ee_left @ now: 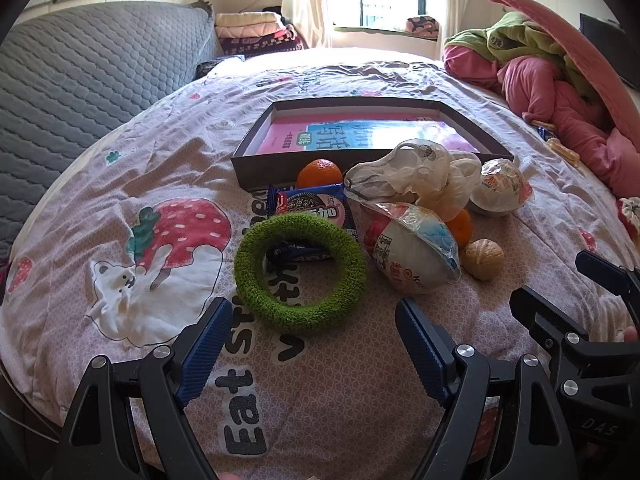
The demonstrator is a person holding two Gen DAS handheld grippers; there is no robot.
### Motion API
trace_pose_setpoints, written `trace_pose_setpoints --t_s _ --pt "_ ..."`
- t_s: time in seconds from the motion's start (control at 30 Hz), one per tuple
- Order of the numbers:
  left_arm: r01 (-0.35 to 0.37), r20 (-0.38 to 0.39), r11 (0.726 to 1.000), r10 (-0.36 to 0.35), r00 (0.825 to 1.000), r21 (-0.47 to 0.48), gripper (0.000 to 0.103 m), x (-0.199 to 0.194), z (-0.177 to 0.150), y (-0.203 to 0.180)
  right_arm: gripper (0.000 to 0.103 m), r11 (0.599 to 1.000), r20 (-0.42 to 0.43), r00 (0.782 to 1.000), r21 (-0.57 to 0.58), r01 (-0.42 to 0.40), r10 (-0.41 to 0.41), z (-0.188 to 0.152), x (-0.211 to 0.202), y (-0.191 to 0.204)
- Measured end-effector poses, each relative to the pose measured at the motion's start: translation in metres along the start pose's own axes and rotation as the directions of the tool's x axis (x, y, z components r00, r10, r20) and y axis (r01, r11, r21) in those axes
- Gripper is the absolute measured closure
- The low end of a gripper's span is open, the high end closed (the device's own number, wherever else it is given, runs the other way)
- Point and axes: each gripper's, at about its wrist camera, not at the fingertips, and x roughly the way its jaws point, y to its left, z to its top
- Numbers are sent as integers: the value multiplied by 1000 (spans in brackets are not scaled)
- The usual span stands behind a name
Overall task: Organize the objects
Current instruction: 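Move the left gripper to the green fuzzy ring while the right gripper approaches the walnut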
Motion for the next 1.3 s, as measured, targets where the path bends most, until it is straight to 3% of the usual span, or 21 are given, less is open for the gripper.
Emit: trace_pose_setpoints --t_s 0.73,1.3 --pt "-32 16 998 33 999 -59 19 1 15 26 7 1000 -16 1000 3 -14 14 9 8 5" --pt "-49 -49 993 44 998 -104 19 27 20 56 7 1000 -73 997 29 4 -2 18 30 1"
